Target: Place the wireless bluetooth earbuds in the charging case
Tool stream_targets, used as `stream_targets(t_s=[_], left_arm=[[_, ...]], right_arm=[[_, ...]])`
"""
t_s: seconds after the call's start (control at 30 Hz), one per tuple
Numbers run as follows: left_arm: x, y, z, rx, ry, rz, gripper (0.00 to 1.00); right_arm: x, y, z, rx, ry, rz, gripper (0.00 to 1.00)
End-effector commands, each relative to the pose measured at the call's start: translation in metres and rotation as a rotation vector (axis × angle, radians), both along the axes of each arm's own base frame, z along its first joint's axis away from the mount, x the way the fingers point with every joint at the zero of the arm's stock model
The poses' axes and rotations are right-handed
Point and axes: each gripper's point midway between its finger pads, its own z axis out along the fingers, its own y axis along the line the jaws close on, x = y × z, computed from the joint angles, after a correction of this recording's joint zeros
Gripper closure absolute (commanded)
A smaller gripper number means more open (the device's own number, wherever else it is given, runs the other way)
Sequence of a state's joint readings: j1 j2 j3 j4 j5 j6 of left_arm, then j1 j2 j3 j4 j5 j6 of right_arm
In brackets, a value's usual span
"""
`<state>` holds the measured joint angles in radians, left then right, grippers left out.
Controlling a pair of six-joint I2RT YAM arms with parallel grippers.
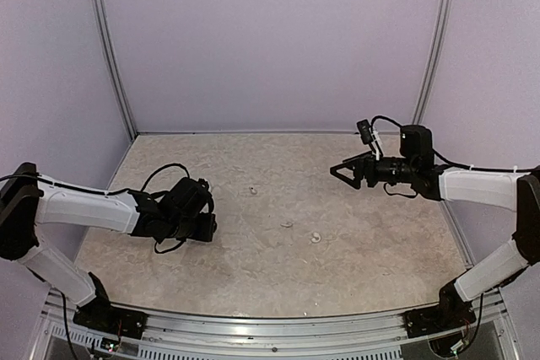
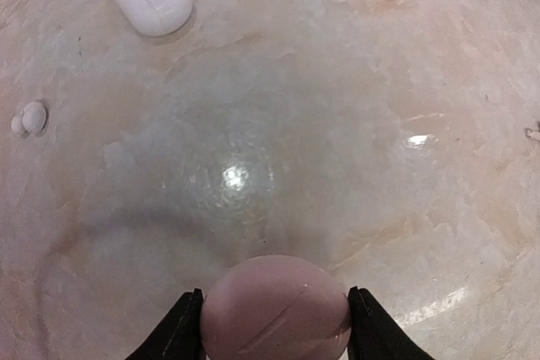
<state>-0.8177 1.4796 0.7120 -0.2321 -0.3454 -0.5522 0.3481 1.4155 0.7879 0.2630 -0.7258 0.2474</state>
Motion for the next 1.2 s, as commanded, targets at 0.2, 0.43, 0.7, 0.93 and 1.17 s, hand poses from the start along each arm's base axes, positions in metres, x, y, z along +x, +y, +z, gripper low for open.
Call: stream_targets(t_s=[0.2, 0.43, 0.7, 0.93, 1.17], left_arm=[[-0.012, -0.099, 0.131, -0.168, -0.472, -0.312, 0.55], [-0.036, -0.118, 0.173, -0.168, -0.643, -0.419, 0.56], [-0.069, -0.145, 0.178, -0.074, -0.757, -0.571, 0.58], [-0.082, -0.159, 0.171, 0.022, -0.805, -0.631, 0.6], [-0.088, -0.167, 0.165, 0.074, -0.821, -0.649, 0.6]], right_arm=[[-0.039, 0.042, 0.009, 0.057, 0.116, 0.115, 0.07], [-0.058, 0.082, 0.019, 0.054, 0.12, 0.149, 0.05], [-0.078, 0.113, 0.036, 0.092, 0.125, 0.259, 0.15], [-0.101, 0.13, 0.044, 0.094, 0.127, 0.349, 0.19], [-0.121, 0.148, 0.036, 0.081, 0.162, 0.41, 0.23]])
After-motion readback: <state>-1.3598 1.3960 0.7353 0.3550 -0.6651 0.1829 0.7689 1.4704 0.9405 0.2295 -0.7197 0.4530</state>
